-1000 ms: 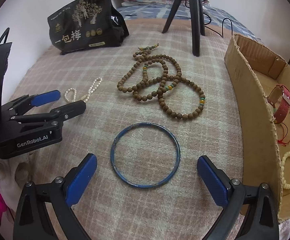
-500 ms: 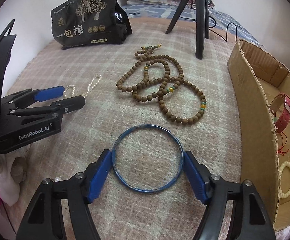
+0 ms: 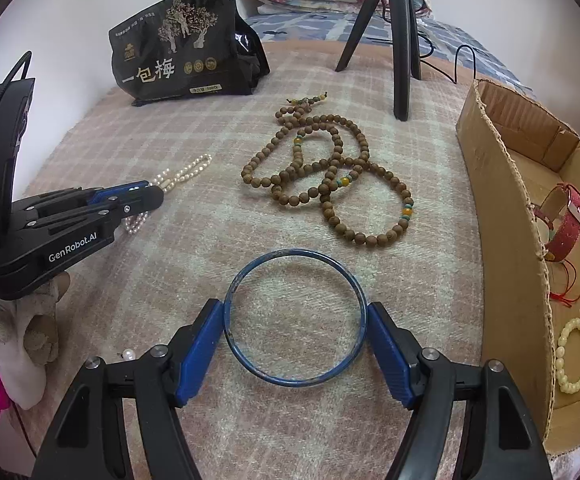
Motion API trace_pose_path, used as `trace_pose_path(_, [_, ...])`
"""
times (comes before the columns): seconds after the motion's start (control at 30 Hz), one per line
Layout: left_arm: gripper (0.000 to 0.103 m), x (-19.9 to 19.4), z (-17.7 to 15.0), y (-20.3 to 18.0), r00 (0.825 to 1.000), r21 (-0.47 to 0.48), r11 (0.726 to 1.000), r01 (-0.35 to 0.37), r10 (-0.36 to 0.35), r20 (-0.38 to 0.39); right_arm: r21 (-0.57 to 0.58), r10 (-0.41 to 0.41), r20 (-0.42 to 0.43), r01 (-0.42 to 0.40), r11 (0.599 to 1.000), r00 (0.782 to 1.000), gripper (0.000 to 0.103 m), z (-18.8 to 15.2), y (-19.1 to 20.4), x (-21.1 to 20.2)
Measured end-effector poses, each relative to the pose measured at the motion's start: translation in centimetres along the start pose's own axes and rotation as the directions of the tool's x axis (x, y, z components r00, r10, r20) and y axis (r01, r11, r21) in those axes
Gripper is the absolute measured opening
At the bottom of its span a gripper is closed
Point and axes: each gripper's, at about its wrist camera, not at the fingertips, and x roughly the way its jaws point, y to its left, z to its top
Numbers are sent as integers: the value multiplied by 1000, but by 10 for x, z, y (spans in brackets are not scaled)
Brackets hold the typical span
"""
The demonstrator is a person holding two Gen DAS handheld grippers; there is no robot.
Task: Organize jewelry
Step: 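Grasp the pearl necklace with the left tool while the right tool grasps the blue bangle, then carry the pearl necklace and blue bangle into the box and open both tools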
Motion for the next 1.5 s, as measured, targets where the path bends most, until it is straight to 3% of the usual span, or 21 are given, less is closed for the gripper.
trace_pose_path(0.33, [6,-25,7,-1,999,-10,1000,-5,6,47,-13,8,31,-7,1000,999,74,0,4,-19])
trace_pose_path(0.83, [6,-93,25,-18,988,15,1000,-16,14,155,-23,7,111,-5,1000,994,74,-9,-1,-87])
trace_pose_path(1.5, [6,-173,33,-102,965,128,990,62,-92,245,50,-55,198,46,998,979,74,-48,-54,-183])
